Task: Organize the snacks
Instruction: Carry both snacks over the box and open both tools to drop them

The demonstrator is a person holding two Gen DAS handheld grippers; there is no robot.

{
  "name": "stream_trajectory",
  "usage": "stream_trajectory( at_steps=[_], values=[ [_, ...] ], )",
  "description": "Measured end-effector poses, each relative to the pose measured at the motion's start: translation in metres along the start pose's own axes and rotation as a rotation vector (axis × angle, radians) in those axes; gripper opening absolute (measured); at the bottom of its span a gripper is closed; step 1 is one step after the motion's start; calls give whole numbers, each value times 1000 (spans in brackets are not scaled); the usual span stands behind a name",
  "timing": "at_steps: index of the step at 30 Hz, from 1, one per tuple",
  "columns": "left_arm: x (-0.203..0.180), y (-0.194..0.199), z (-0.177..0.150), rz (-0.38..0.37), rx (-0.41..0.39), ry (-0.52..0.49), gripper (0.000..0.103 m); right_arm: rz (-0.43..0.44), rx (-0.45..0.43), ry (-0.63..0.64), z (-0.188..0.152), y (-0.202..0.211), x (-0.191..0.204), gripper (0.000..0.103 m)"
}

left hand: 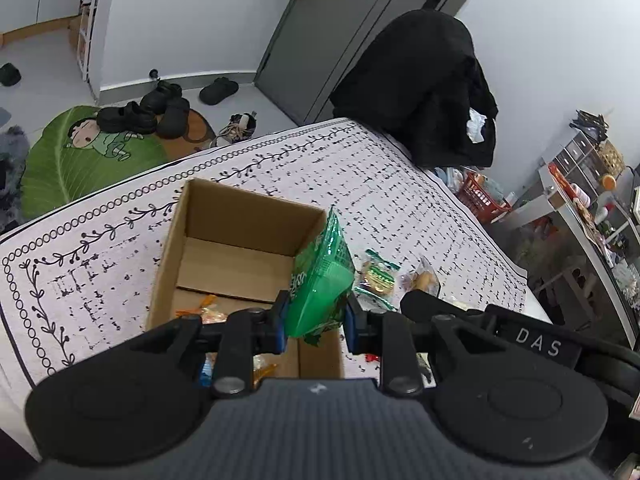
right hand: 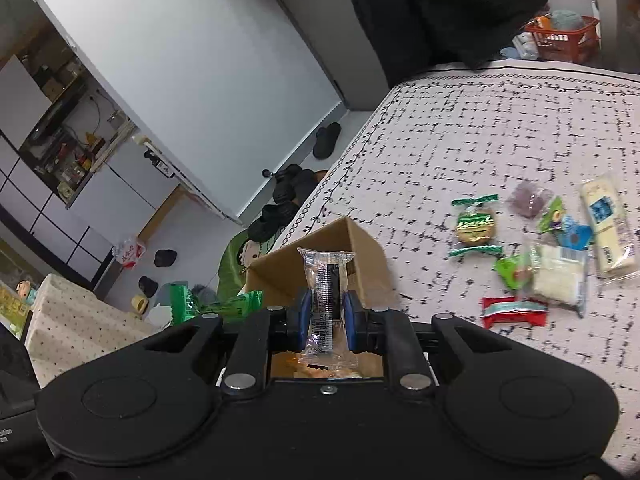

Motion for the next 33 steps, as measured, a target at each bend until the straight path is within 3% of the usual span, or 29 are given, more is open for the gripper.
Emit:
stream_trajectory(
  at_steps=[12, 19, 21, 30, 33],
  values=[
    [35, -10, 13, 12, 21, 44, 26, -1, 43, 17, -8, -27, 24, 19],
    [48, -13, 17, 35, 24, 97, 34, -32, 62, -15, -9, -28, 16, 38],
    [50, -12, 17, 43, 25, 96, 43, -40, 52, -16, -9, -24, 13, 49],
    [36, -10, 11, 68, 39, 69, 67, -73, 42, -44, -10, -9, -13, 53],
    [29, -11, 9, 87, 53, 50, 70, -85, 37, -50, -12, -4, -20, 62]
  ],
)
Point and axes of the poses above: each gripper's, at about its wrist camera, not at the fingertips, and y roughly against the way its jaws point, x to its left, z to its top, the point moved 1 cm from there along -y, roughly the way its jaws point, and after that the axes turned 7 degrees about -z, right-handed, at the moved point
